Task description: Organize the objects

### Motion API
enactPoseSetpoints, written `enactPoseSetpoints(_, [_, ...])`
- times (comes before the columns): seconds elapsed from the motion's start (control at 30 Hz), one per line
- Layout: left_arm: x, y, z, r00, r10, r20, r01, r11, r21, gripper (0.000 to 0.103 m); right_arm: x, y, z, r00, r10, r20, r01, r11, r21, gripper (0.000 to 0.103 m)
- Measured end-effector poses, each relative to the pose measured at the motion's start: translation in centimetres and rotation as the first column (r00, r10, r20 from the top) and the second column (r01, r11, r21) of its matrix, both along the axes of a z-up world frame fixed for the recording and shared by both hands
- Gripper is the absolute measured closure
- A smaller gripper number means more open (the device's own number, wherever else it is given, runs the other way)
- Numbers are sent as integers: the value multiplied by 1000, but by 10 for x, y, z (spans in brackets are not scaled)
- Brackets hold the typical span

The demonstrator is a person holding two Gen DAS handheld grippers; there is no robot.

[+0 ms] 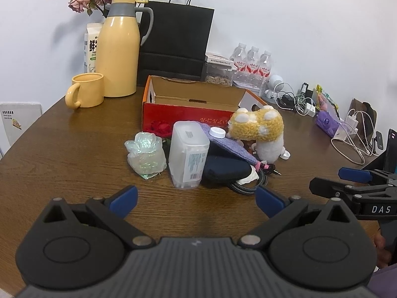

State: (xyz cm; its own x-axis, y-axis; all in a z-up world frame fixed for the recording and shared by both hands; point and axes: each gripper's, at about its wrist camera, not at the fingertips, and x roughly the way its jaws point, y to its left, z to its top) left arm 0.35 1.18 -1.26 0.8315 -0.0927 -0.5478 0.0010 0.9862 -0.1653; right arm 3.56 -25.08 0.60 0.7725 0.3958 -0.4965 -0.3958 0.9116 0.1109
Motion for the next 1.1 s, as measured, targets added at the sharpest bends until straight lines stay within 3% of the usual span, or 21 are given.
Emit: enactPoseSetpoints(1.1, [20, 15, -12, 998, 55, -32, -56, 998, -35, 0, 19, -3, -17, 999, -26, -32, 25, 1000, -18, 0])
